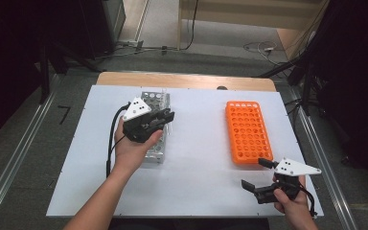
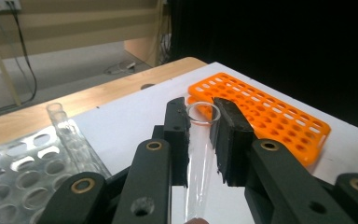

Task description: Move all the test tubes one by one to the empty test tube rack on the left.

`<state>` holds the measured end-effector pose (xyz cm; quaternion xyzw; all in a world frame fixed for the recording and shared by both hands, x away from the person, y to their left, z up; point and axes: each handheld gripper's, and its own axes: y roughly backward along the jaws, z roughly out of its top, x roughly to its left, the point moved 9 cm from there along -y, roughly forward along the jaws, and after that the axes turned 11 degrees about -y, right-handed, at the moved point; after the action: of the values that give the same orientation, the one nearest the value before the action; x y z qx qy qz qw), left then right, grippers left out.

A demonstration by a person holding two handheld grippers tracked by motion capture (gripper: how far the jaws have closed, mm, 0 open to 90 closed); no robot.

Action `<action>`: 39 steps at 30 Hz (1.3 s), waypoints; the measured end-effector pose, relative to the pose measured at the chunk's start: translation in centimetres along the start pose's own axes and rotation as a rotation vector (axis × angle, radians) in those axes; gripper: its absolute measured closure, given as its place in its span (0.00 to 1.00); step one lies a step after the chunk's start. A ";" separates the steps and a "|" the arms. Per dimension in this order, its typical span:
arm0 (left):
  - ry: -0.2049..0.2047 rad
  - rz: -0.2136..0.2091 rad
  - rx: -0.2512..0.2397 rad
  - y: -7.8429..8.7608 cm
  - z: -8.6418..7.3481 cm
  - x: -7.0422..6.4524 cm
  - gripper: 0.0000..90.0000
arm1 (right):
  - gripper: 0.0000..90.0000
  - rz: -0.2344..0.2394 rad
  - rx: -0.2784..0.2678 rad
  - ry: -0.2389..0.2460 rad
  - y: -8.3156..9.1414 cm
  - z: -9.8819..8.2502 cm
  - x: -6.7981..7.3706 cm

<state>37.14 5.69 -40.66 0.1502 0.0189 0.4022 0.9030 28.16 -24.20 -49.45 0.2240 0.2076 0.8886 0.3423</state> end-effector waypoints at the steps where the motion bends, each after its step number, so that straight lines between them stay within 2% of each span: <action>1: -0.001 0.005 -0.001 -0.1 0.1 0.2 0.84 | 0.00 -0.003 0.000 -0.001 0.0 0.0 -0.2; 5: 0.020 0.031 -0.002 -0.8 0.0 1.5 0.84 | 0.00 -0.014 -0.006 -0.015 0.2 0.1 -0.5; 12: 0.023 0.092 0.004 -1.9 -0.3 3.7 0.84 | 0.00 -0.018 -0.008 -0.018 0.3 0.1 -0.7; 14: 0.036 0.104 0.002 -2.1 -0.4 4.3 0.84 | 0.00 -0.017 -0.006 -0.017 0.2 0.1 -0.7; 23: 0.041 0.166 0.013 -3.4 -0.7 6.0 0.84 | 0.00 -0.014 -0.012 -0.022 0.3 0.2 -0.8; 28: 0.050 0.179 0.023 -4.1 -1.0 6.3 0.84 | 0.00 -0.016 -0.017 -0.026 0.5 0.2 -0.9; 35: 0.044 0.208 0.056 -4.3 -2.0 6.6 0.84 | 0.00 -0.013 -0.023 -0.024 0.6 0.3 -1.0; 39: 0.053 0.202 0.064 -4.5 -2.8 6.5 0.84 | 0.00 -0.011 -0.024 -0.026 0.6 0.4 -1.0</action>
<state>44.35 8.39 -44.02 0.1694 0.0405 0.4943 0.8517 28.75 -25.24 -49.13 0.2305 0.1938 0.8860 0.3527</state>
